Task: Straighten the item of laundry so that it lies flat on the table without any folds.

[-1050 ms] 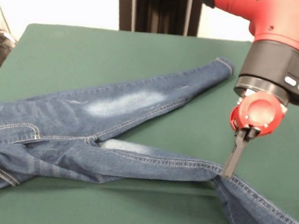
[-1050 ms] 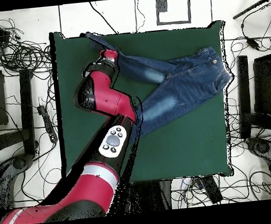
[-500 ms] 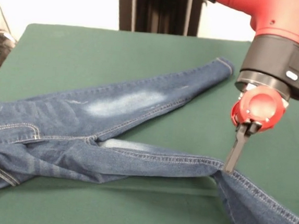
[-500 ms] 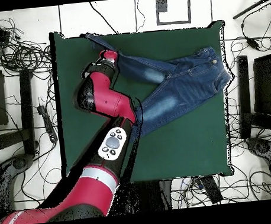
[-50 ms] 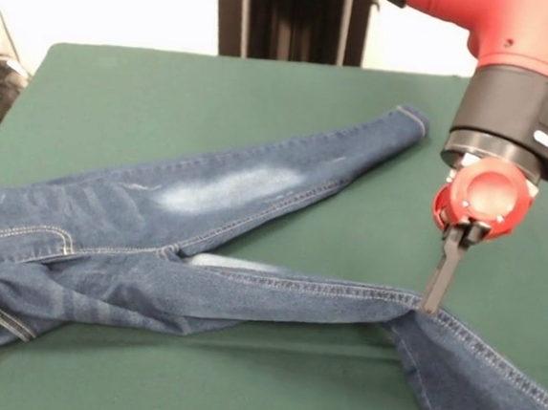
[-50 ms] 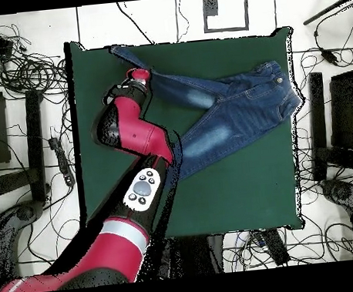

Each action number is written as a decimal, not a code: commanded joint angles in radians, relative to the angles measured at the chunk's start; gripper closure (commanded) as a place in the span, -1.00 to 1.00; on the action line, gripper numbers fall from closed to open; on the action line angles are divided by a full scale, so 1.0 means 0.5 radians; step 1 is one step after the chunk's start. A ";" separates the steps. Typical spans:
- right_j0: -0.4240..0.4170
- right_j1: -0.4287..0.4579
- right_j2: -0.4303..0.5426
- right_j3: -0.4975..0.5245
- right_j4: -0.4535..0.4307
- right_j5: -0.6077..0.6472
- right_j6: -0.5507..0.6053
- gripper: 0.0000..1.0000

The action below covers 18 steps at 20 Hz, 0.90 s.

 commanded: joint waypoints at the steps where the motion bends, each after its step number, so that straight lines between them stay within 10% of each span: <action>1: 0.090 0.112 0.164 0.178 0.152 -0.080 0.232 1.00; 18: 0.167 0.184 0.151 0.191 0.309 -0.125 0.189 1.00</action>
